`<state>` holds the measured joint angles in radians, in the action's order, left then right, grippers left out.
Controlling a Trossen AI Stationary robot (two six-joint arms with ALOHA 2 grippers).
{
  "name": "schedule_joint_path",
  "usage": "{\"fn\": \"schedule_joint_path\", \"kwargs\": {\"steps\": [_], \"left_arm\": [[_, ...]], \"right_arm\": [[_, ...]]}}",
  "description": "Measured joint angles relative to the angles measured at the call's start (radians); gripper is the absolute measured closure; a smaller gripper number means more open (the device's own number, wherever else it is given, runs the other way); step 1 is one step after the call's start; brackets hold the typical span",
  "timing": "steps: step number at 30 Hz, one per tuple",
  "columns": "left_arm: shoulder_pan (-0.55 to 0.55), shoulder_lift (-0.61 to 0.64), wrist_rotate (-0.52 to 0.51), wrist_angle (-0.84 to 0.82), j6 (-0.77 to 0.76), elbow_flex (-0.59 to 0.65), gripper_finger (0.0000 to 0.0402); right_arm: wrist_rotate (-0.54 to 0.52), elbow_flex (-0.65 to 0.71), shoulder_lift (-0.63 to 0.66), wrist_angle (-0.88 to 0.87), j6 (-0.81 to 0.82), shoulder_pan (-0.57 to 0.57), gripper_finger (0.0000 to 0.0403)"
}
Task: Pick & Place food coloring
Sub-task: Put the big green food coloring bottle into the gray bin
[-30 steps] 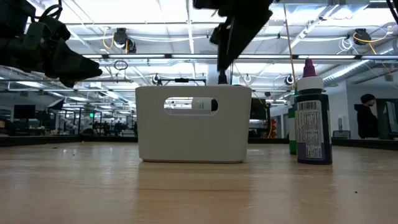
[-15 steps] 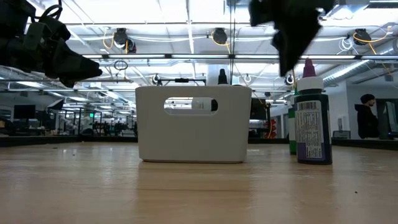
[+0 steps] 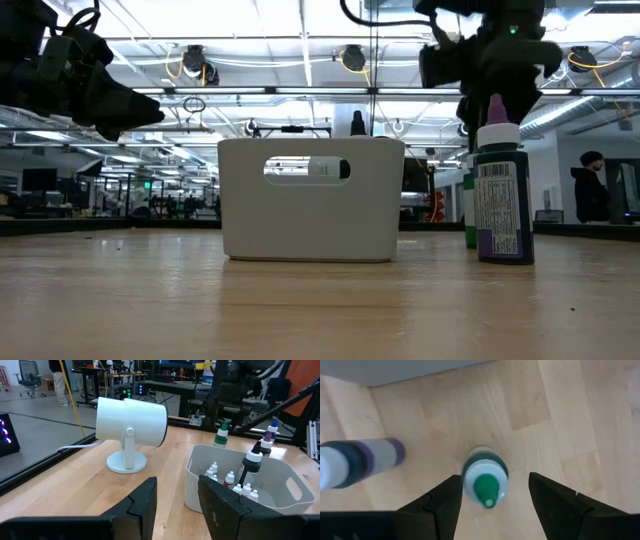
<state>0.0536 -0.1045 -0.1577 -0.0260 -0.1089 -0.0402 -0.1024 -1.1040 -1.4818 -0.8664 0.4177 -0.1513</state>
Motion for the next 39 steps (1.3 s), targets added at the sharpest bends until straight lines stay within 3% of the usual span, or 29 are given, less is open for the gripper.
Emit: {"fn": "schedule_joint_path", "kwargs": {"steps": [39], "left_arm": [[0.000,0.000,0.000,0.000,0.000,0.000,0.0254]], "right_arm": [[0.035,0.018,-0.001,0.041,-0.006,0.028,0.0190]]}}
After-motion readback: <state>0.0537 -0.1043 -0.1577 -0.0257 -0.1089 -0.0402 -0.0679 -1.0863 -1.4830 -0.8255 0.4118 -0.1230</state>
